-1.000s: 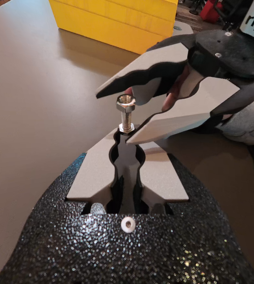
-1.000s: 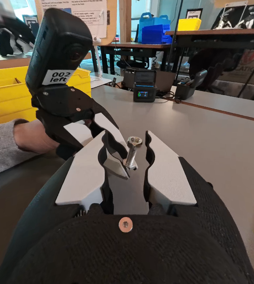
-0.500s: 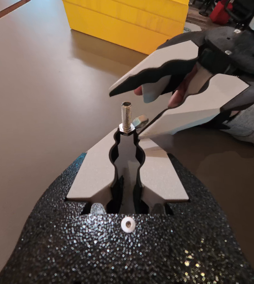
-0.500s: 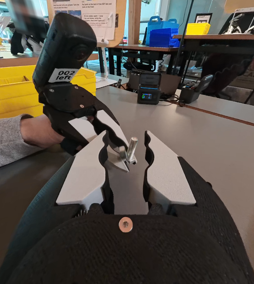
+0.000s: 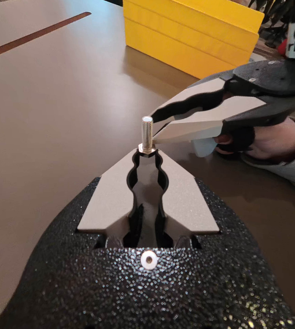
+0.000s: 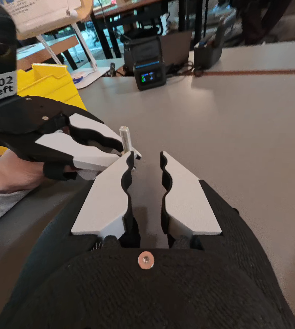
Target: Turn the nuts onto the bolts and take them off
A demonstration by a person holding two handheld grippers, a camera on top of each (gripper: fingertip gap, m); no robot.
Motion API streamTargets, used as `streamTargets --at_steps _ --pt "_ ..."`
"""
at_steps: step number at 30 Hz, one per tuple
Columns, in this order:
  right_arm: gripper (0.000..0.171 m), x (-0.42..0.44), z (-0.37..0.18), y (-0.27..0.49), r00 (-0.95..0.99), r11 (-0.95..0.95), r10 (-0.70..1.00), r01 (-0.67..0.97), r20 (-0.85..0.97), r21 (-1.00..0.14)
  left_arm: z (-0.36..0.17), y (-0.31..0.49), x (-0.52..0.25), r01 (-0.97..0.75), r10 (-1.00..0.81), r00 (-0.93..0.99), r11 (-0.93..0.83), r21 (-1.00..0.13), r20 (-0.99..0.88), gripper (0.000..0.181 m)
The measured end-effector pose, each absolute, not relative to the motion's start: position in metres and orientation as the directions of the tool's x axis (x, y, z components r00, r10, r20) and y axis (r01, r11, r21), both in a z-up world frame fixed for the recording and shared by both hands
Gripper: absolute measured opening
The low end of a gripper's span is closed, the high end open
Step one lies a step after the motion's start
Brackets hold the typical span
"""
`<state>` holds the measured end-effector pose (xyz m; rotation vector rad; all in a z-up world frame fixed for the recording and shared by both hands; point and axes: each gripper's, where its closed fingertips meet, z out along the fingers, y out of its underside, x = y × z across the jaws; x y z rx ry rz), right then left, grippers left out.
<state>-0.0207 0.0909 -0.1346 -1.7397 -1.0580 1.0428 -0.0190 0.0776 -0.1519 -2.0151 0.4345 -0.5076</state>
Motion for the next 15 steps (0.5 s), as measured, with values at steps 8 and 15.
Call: streamTargets --at_steps 8,15 --pt "0.024 0.030 -0.085 0.117 0.394 -0.183 0.903 -0.013 -0.173 -0.983 -0.144 0.079 -0.025 -0.052 -0.484 0.857 -0.425 -0.904 0.179 0.015" --pt "0.022 0.132 -0.108 0.150 0.618 -0.104 0.776 0.327 0.130 -0.939 -0.151 0.077 -0.016 -0.101 -0.523 0.836 -0.449 -0.888 0.169 0.015"
